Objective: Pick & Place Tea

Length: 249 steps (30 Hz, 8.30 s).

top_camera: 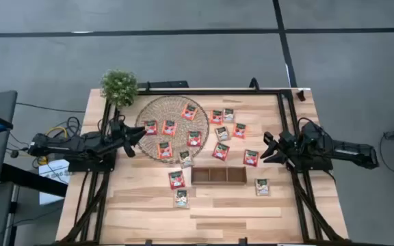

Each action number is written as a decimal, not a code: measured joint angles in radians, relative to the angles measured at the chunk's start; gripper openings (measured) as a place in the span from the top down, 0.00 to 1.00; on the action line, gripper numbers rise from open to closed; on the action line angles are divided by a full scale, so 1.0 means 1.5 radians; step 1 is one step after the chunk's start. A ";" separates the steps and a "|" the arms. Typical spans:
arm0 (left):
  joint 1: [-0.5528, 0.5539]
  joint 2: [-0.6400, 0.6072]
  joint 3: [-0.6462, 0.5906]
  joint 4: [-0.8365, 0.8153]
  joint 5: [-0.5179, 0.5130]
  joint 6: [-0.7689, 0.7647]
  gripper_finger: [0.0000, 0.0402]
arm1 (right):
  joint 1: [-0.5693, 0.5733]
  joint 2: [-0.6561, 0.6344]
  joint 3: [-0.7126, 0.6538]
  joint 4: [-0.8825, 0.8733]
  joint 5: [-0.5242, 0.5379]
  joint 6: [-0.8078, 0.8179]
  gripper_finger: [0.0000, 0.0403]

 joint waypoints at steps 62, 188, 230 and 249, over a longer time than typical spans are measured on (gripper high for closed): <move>0.000 0.000 0.000 0.000 0.000 0.000 0.73 | 0.000 0.000 0.000 0.000 0.000 0.000 0.81; 0.000 0.000 0.000 0.039 0.000 -0.015 0.73 | -0.344 1.302 0.904 -0.598 0.451 -0.594 0.43; 0.000 0.000 0.000 0.039 0.003 -0.033 0.73 | -0.368 1.434 1.028 -0.717 0.433 -0.599 0.68; 0.000 0.000 0.000 0.039 0.003 -0.033 0.73 | -0.368 1.434 1.028 -0.739 0.453 -0.593 0.98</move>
